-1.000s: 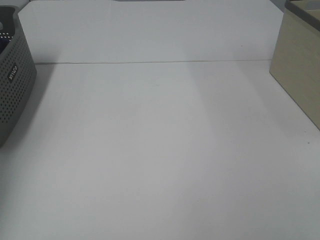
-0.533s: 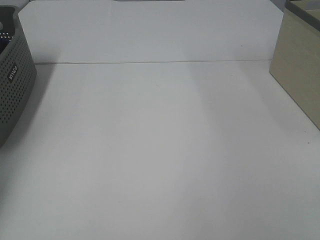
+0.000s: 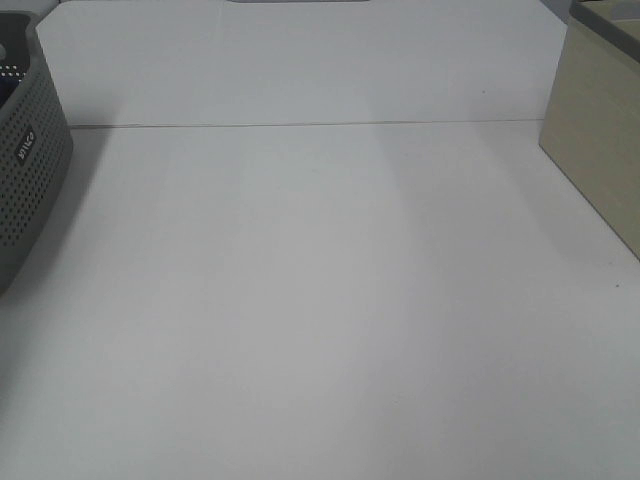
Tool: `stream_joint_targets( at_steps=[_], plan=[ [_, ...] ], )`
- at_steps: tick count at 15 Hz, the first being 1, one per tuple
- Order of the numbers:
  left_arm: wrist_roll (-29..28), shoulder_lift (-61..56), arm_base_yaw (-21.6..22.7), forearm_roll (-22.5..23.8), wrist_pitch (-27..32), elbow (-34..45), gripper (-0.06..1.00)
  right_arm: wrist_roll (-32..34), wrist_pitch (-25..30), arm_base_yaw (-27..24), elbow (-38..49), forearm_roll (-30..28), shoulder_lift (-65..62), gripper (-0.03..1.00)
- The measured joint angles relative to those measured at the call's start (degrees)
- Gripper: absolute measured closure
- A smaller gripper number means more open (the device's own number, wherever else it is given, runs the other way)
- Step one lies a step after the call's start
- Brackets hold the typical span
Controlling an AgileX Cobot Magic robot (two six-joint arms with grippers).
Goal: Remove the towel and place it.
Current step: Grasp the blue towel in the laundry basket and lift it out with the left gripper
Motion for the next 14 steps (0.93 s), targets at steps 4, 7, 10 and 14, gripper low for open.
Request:
stream_joint_targets(
  at_steps=[4,7,10,14],
  plan=[
    [0.0,0.0,0.0,0.0,0.9,0.0,0.94,0.0,0.0,0.0,0.0,0.0,0.0,0.18],
    [-2.4,0.0,0.0,0.0,1.0,0.0,0.94,0.0,0.0,0.0,0.0,0.0,0.0,0.18],
    [-3.5,-2.9,0.0,-0.1,1.7,0.0,0.94,0.0,0.0,0.0,0.0,0.0,0.0,0.18],
    [-3.6,-12.6,0.0,-1.9,3.8,0.0,0.94,0.0,0.0,0.0,0.0,0.0,0.0,0.18]
  ],
)
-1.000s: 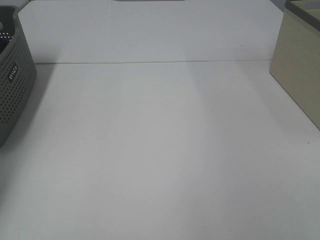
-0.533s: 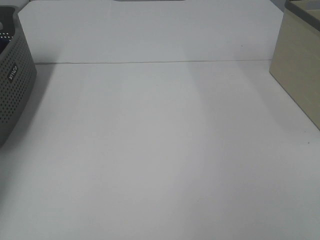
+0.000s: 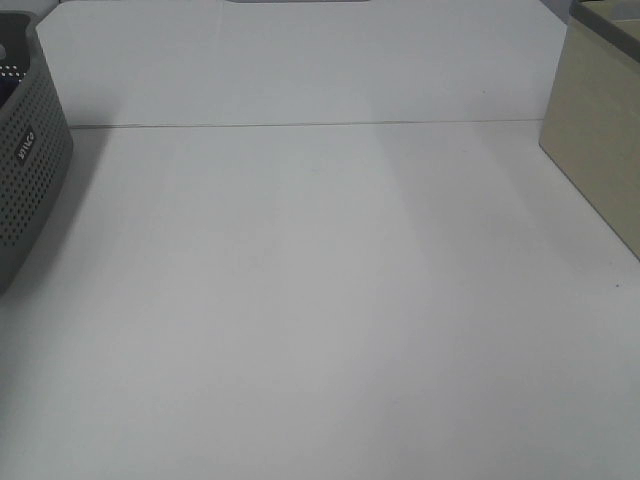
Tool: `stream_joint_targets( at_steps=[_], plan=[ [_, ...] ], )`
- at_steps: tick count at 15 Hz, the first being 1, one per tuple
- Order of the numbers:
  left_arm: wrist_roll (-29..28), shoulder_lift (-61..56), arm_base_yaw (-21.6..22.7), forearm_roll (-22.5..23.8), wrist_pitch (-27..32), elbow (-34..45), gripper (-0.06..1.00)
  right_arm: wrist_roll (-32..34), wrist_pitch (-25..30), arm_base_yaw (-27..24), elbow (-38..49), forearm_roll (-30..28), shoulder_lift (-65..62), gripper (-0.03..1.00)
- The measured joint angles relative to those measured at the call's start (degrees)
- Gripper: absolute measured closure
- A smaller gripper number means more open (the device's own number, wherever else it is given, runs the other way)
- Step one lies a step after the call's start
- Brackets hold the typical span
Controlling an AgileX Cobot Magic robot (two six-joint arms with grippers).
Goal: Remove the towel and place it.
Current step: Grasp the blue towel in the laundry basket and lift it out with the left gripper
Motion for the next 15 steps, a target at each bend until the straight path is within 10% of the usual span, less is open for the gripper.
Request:
stream_joint_targets(
  at_steps=[6,15],
  plan=[
    [0.0,-13.1,-0.5,-5.2,0.4,0.0,0.94,0.0,0.0,0.0,0.0,0.0,0.0,0.18],
    [0.0,-22.2,-14.5,-0.1,0.7,-5.4,0.94,0.0,0.0,0.0,0.0,0.0,0.0,0.18]
  ],
)
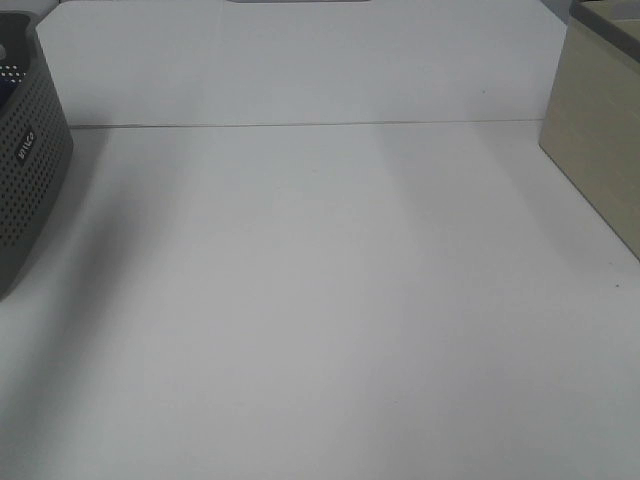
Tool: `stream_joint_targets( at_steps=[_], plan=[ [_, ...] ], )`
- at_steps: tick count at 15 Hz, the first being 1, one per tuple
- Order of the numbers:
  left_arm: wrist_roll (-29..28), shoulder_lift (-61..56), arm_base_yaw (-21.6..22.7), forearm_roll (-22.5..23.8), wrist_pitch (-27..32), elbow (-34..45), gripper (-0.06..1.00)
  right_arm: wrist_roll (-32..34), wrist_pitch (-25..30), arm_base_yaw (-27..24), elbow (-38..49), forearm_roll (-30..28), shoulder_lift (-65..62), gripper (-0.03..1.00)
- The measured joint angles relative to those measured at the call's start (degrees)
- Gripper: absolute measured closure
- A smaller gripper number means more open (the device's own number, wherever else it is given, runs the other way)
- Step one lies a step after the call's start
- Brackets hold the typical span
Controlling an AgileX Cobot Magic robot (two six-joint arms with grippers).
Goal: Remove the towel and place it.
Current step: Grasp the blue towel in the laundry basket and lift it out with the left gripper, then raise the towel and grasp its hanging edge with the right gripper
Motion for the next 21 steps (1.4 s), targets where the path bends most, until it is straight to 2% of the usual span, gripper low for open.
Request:
stream_joint_targets(
  at_steps=[2,3,4,6,9,12,14,15,16,17,19,21],
  plan=[
    [0.0,-0.3,-3.9,0.5,0.0,-4.0,0.94,0.0,0.0,0.0,0.0,0.0,0.0,0.18],
    [0.2,-0.5,-8.7,0.9,0.0,-6.6,0.94,0.0,0.0,0.0,0.0,0.0,0.0,0.18],
    [0.5,-0.5,-9.9,1.1,0.0,-6.9,0.94,0.0,0.0,0.0,0.0,0.0,0.1,0.18],
    [1.1,-0.5,-16.0,3.0,0.0,-8.1,0.94,-1.9,-1.3,0.0,-0.4,0.2,2.3,0.18],
    [3.7,-0.5,-22.4,4.6,-1.1,-8.2,0.94,-7.6,-9.9,0.0,-1.0,6.4,8.3,0.18],
    [7.0,-0.5,-27.8,5.8,-1.2,-8.2,0.94,-18.8,-21.6,0.0,-1.0,19.7,18.9,0.18],
    [7.4,-0.5,-29.8,6.0,-1.2,-8.2,0.94,-28.0,-26.2,0.0,-1.0,29.3,27.0,0.18],
    [7.4,-0.5,-31.2,6.0,-1.2,-8.2,0.94,-41.4,-28.2,0.0,-1.0,40.4,35.5,0.18],
    [7.4,-0.5,-31.9,6.0,-1.2,-8.2,0.94,-49.2,-28.5,0.0,-1.0,46.6,39.6,0.18],
    [7.4,-0.5,-32.2,6.0,-1.2,-8.2,0.94,-53.6,-28.5,0.0,-1.0,50.3,41.8,0.18],
    [7.4,-0.5,-33.3,5.8,-1.2,-8.2,0.94,-72.3,-27.2,0.0,-1.1,66.3,50.2,0.18],
    [7.4,-0.5,-34.1,5.3,-1.2,-8.2,0.94,-92.0,-20.1,0.0,-1.1,82.3,59.5,0.18]
  ],
)
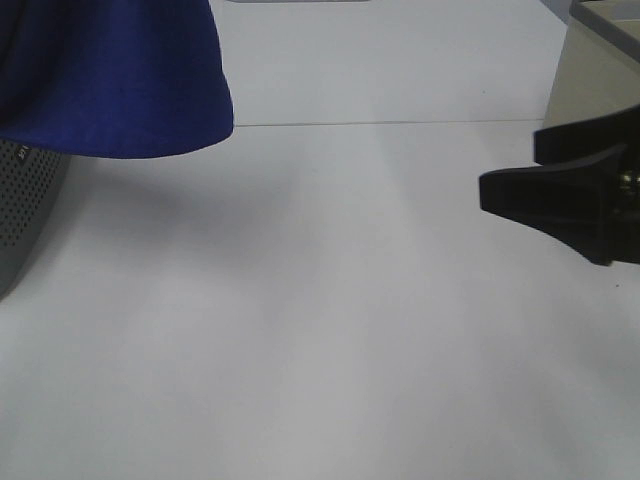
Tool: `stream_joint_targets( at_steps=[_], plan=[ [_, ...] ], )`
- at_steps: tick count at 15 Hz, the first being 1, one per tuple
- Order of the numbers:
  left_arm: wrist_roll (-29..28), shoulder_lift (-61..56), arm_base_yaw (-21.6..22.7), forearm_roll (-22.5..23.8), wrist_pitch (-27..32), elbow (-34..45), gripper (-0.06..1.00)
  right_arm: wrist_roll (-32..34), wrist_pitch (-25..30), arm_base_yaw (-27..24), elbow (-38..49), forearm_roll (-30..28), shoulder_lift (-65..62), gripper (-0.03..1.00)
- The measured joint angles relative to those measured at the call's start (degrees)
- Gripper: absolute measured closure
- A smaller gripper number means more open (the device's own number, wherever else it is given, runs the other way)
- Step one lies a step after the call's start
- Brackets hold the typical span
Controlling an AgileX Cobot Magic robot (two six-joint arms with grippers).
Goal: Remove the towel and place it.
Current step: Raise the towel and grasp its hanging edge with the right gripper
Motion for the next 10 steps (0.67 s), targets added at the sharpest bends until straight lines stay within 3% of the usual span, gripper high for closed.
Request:
stream_joint_targets(
  at_steps=[1,4,7,10],
  plan=[
    [0.0,0.0,0.0,-0.7,0.0,0.0,0.94,-8.0,4.9,0.0,0.0,6.4,4.6,0.18],
    [0.0,0.0,0.0,-4.9,0.0,0.0,0.94,-20.0,15.5,0.0,-5.3,11.1,21.3,0.18],
    [0.0,0.0,0.0,-8.8,0.0,0.0,0.94,-21.6,17.1,1.7,-12.9,11.6,30.5,0.14],
    [0.0,0.0,0.0,-10.0,0.0,0.0,0.94,-21.6,17.1,7.9,-21.6,11.8,36.4,0.13]
  ],
)
